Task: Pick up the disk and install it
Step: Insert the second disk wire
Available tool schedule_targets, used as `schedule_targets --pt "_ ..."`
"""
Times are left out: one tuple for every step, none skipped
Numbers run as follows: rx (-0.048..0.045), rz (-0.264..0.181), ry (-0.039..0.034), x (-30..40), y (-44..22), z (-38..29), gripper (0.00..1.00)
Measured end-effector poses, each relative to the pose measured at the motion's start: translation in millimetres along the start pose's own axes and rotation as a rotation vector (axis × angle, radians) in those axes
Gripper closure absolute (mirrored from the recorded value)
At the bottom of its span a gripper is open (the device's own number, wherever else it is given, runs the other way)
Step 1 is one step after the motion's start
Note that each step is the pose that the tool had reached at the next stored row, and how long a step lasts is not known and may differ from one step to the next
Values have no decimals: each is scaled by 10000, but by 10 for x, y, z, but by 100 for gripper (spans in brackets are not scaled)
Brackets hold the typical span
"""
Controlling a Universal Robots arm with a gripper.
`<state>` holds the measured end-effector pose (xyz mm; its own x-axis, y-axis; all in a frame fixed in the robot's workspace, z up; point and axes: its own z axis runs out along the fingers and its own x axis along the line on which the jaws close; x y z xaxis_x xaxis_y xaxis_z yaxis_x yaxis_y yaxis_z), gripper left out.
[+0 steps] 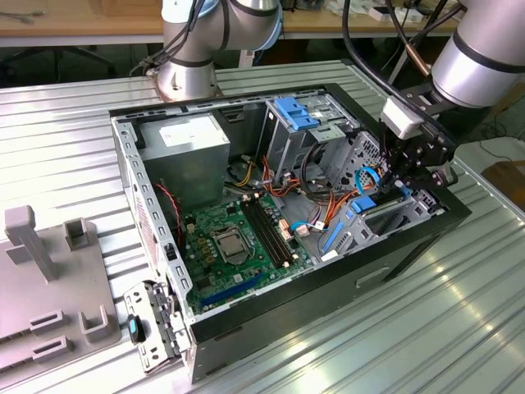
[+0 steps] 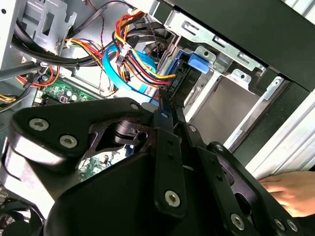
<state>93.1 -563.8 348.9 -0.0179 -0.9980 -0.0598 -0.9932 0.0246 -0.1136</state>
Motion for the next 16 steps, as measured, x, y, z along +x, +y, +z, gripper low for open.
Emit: schedule_targets --pt "4 61 8 0 -2 3 84" --pt "5 81 10 0 -2 4 84" --pt "5 82 8 0 -2 7 84" --pt "5 82 8 0 -2 9 84" --pt "6 82 9 1 -2 11 84" --pt "5 82 8 1 -1 13 84" --pt "5 82 10 1 -1 19 84" --pt "5 82 10 1 0 21 84" --pt "5 82 10 1 0 24 84" --pt "5 82 10 2 0 27 84" --pt "5 82 10 2 0 27 84" --pt "5 82 10 2 0 28 84" --pt "5 82 8 2 1 28 84" --pt "5 83 3 1 0 20 84" --pt "6 83 1 1 -1 14 84" --pt "6 83 2 1 -1 13 84"
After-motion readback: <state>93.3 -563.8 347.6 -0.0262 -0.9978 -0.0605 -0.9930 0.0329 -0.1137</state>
